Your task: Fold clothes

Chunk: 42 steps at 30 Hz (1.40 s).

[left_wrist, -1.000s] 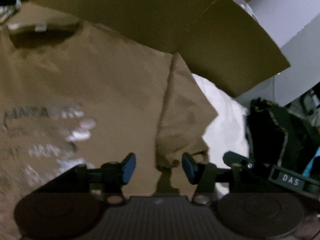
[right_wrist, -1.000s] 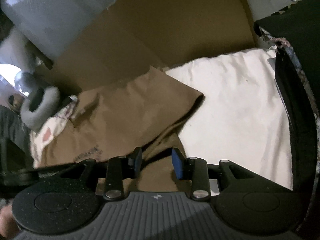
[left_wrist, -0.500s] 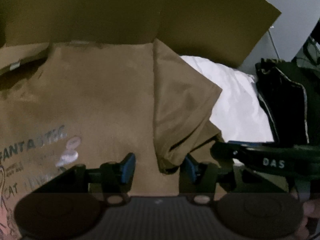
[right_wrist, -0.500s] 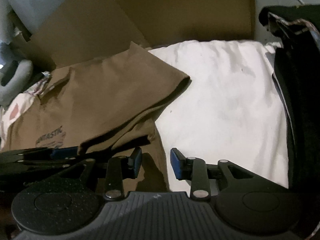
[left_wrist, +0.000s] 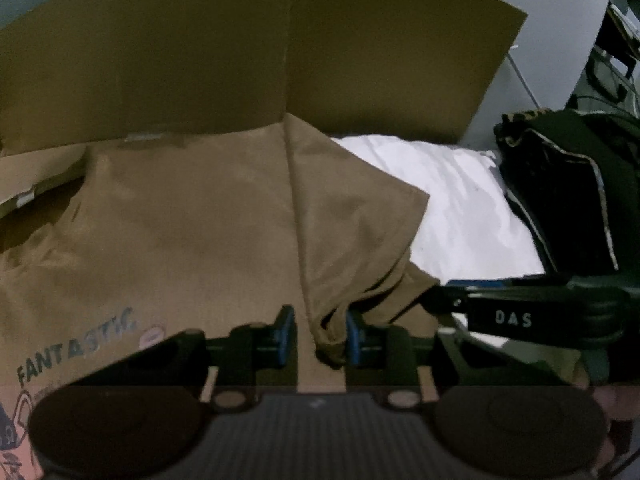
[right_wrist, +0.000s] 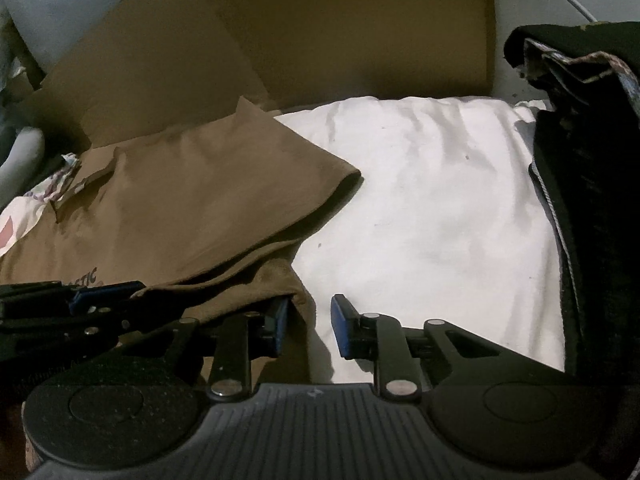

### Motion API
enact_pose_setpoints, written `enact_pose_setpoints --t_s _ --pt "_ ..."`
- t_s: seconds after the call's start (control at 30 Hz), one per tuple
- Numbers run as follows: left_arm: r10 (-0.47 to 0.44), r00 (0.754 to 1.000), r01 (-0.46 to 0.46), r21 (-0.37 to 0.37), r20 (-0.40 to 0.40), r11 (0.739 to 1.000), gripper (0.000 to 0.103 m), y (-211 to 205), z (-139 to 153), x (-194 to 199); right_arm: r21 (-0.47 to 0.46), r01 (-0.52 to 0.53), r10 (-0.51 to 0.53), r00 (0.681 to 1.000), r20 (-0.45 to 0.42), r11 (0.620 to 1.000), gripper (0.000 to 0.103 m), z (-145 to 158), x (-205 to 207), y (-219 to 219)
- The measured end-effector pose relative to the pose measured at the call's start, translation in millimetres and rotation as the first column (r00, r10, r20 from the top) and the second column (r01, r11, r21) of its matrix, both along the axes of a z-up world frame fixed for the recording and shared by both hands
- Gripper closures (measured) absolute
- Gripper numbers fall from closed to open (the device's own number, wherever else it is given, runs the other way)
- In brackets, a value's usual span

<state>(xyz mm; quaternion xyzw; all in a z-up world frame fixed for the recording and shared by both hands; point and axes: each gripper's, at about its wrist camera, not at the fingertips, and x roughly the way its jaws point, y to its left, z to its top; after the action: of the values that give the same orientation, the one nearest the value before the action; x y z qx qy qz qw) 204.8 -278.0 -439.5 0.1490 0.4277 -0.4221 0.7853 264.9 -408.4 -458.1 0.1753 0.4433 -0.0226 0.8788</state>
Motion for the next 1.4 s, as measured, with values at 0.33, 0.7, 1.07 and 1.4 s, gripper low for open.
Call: enact_pose_setpoints --t_s 0.33,0.7,1.07,1.4 --pt "0.106 0.986 -0.119 -0.096 -0.127 0.988 0.097 27.6 15.5 9.0 0.009 0.003 -0.003 1.000 0.012 1.000 0.075 -2.3 -2.0 -1.6" --pt "0.204 0.937 -0.218 -0.019 -0.284 0.976 0.097 38.2 -10.2 4.6 -0.008 -0.011 0.011 1.000 0.015 1.000 0.075 -2.8 -1.9 0.8" --pt "0.019 0.993 -0.033 -0.116 -0.116 0.993 0.062 9.6 42.3 -2.9 0.033 0.050 -0.050 0.999 -0.004 0.998 0.065 16.9 -21.8 -5.5" --pt "-0.081 0.995 0.073 -0.132 -0.056 0.989 0.065 -59.2 30.1 5.1 0.067 0.118 -0.119 0.993 0.016 0.991 0.065 22.2 -50.9 -20.1"
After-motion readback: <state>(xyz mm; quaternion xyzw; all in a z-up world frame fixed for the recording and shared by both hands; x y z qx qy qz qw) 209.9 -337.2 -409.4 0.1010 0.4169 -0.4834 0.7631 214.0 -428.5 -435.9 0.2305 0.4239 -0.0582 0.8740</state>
